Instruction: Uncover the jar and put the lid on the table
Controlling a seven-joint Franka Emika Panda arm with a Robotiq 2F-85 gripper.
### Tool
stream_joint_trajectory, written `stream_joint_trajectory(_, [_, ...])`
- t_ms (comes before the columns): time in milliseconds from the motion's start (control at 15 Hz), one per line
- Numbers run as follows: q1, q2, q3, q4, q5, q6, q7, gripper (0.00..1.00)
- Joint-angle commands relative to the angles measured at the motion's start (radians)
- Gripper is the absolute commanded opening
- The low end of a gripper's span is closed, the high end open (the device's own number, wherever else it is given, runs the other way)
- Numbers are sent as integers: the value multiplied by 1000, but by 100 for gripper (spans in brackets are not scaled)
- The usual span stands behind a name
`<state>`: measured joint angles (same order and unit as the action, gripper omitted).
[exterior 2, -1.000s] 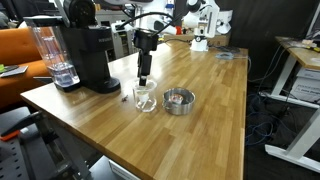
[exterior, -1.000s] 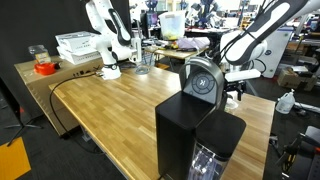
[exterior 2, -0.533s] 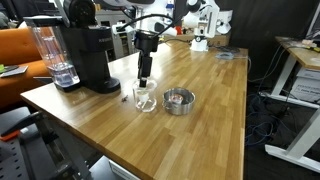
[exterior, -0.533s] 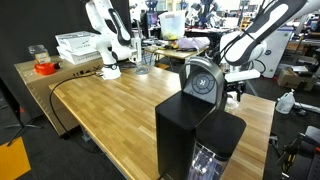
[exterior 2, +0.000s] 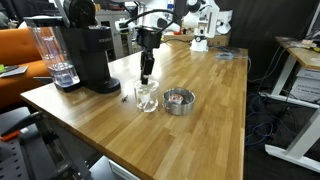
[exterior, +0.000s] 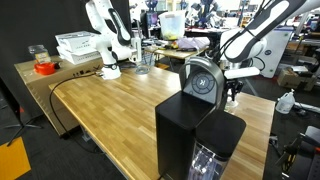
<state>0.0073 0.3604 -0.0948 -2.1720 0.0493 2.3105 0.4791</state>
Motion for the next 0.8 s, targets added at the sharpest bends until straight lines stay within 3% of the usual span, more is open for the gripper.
stream_joint_trajectory(0, [-8,4,1,4,22,-5,-33,8])
stream_joint_trajectory(733, [-3,-26,2,-9,16,-5,-36,8])
